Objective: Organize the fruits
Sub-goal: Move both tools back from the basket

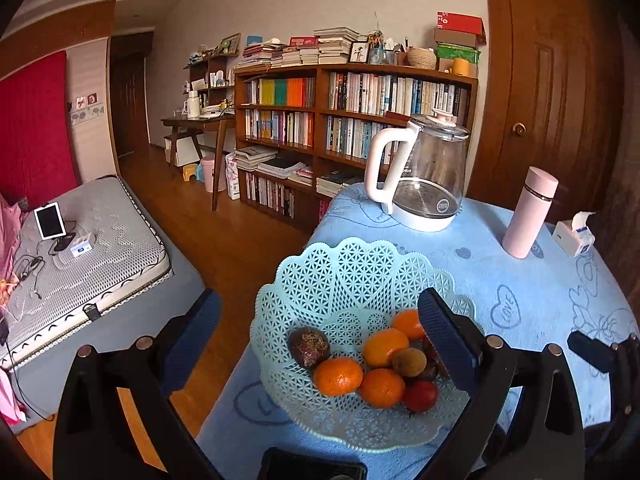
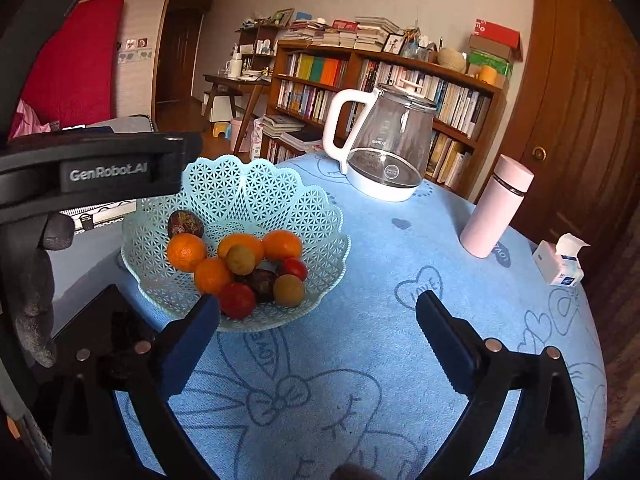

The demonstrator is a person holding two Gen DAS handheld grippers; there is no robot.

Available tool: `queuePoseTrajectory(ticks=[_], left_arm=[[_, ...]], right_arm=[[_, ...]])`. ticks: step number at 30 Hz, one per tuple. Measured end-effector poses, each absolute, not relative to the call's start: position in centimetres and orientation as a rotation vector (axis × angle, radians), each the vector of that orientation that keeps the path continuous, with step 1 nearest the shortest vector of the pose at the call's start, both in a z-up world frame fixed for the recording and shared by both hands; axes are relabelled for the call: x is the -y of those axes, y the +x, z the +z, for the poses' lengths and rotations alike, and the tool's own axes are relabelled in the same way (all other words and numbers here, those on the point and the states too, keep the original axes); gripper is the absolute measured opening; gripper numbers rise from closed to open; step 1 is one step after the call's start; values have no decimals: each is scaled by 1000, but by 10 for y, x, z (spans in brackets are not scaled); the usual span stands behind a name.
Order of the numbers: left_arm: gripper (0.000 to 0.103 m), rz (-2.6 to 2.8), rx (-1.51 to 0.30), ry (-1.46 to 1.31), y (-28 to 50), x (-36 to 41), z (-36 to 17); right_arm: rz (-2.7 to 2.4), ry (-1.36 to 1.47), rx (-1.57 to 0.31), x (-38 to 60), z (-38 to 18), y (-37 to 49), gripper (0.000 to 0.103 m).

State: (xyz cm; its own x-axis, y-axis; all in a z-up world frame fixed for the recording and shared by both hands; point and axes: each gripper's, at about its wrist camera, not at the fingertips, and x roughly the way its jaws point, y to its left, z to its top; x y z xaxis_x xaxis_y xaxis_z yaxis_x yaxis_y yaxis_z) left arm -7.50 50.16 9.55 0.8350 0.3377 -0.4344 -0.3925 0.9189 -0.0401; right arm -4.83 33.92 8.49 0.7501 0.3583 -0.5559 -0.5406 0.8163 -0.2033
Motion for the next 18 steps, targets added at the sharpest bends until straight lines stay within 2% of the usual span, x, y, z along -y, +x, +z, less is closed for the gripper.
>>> queuePoseTrajectory(ticks=[8,18], left_arm=[[100,431,-444,-61,-106,-504,83],[100,467,-413,92,-133,-479,66]], right_arm=[[496,-363,-541,-335,73,-54,98],[451,-400,-457,-334,75,-67,98]])
